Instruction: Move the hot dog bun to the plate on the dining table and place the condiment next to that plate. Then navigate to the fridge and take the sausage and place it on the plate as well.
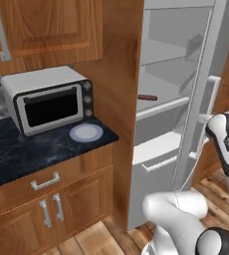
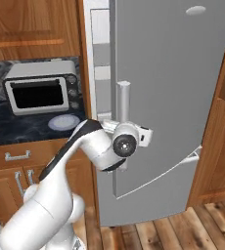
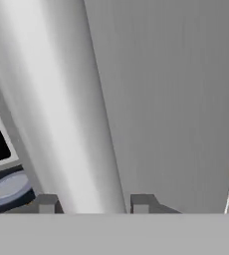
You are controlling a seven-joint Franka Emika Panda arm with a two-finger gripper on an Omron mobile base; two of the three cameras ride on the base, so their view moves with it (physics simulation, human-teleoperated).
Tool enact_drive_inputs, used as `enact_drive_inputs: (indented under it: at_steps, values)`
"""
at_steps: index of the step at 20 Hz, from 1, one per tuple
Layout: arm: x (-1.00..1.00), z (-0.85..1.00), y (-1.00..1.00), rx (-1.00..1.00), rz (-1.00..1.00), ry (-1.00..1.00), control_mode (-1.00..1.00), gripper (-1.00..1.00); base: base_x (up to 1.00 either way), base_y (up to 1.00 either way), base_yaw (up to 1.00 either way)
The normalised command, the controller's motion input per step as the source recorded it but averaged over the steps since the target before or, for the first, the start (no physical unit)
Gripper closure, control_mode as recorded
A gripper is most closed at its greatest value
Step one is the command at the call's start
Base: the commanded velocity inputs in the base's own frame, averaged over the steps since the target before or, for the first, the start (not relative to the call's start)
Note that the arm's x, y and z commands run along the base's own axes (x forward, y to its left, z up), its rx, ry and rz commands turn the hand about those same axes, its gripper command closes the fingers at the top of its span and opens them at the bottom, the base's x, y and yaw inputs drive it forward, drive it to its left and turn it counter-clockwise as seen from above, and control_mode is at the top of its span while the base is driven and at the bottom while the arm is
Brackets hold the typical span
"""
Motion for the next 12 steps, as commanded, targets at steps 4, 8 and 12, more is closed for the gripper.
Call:
enact_drive_inputs:
  at_steps: [4, 8, 12]
  values:
    - [-0.92, 0.0, -0.86, 0.0, 0.0, 0.01, -1.0, -1.0, 0.0, 0.0, 0.0]
    - [-1.0, 0.12, -0.09, -0.02, 0.0, -0.04, -1.0, -1.0, 0.0, 0.0, 0.0]
    - [-1.0, 0.0, 0.85, -0.19, 0.0, -0.06, -1.0, -1.0, 0.0, 0.0, 0.0]
